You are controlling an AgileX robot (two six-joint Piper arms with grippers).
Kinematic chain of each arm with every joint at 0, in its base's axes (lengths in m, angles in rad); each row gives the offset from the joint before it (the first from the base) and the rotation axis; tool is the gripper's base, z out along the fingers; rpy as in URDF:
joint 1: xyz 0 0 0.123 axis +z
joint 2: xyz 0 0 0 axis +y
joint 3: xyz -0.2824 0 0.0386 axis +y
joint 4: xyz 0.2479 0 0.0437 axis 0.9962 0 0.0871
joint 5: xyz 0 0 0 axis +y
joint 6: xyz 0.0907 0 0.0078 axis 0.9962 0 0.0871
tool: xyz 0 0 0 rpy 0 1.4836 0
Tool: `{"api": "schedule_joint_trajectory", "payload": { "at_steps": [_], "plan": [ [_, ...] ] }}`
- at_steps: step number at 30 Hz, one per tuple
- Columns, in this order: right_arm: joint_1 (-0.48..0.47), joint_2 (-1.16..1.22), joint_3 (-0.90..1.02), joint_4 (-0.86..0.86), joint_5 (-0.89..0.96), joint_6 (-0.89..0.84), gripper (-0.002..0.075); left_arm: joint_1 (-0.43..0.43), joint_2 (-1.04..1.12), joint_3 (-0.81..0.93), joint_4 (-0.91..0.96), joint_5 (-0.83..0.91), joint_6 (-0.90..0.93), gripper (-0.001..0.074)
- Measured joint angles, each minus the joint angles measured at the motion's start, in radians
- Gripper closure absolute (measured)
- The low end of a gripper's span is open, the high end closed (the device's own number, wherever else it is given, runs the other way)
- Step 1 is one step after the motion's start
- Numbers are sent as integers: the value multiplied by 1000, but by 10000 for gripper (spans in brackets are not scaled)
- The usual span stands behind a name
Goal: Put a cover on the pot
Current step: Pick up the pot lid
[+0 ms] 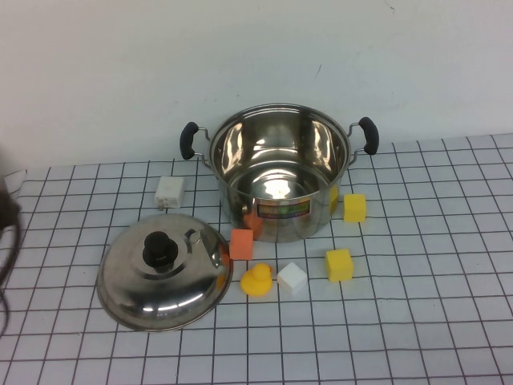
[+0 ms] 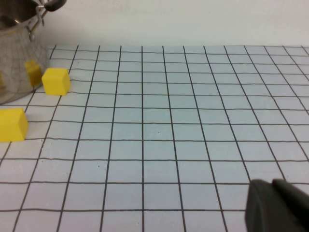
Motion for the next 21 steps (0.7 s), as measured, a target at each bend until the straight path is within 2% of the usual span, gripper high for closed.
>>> {"api": "schedule_joint_trajectory", "payload": {
  "at_steps": [5,9,14,18,21],
  "plan": [
    [0,0,0,0,0,0,717,0,241,2,237,-310,-112,736],
    [0,0,0,0,0,0,717,0,411,2,351,-457,-178,736],
    [0,0,0,0,0,0,717,0,617,2,349,-589,-15,717],
    [0,0,0,0,0,0,717,0,721,0,302,-683,39,594],
    [0,0,0,0,0,0,717,0,784,-19,310,-704,36,408]
  ]
}}
